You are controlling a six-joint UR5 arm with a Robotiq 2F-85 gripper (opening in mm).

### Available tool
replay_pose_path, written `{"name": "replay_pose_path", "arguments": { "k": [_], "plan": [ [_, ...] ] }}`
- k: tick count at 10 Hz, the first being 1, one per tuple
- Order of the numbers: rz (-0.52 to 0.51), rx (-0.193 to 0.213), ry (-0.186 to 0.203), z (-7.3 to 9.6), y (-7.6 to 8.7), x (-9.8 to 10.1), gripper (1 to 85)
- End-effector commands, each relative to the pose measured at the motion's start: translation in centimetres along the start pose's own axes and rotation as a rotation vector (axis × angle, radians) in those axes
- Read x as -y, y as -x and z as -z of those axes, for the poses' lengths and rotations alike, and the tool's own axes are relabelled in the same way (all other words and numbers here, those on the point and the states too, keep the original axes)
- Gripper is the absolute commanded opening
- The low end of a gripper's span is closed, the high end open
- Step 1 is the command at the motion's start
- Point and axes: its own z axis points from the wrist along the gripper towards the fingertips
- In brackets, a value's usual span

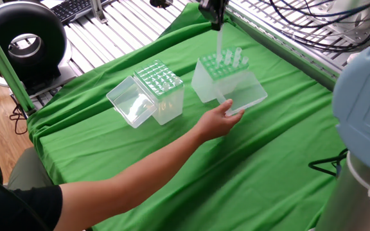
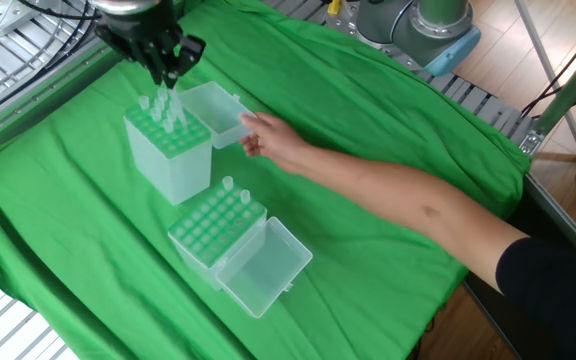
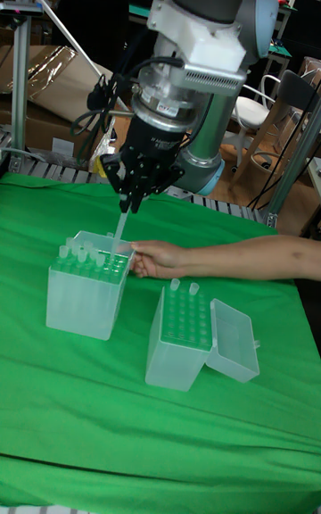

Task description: Insert a large pipette tip into the holder for large pipette tips

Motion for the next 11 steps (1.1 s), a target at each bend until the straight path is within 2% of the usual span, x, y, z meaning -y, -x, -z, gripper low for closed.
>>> {"name": "replay_pose_path", "arguments": {
  "k": [1, 3, 4, 6, 7, 9, 11],
  "plan": [
    [0.018, -0.033, -0.008, 1.9, -1.5, 0.1, 1.0],
    [0.021, -0.041, -0.017, 2.9, -2.7, 0.3, 1.0],
    [0.008, -0.039, -0.011, 3.0, -2.6, 0.0, 1.0],
    [-0.074, -0.027, 0.056, 2.7, -2.2, -3.5, 1.0],
    [-0.103, -0.031, 0.055, 2.6, -2.7, -4.8, 1.0],
    [-0.128, -0.043, 0.034, 2.5, -3.3, -4.7, 1.0],
    [-0.132, -0.115, 0.008, 2.6, -5.2, -4.1, 1.0]
  ]
}}
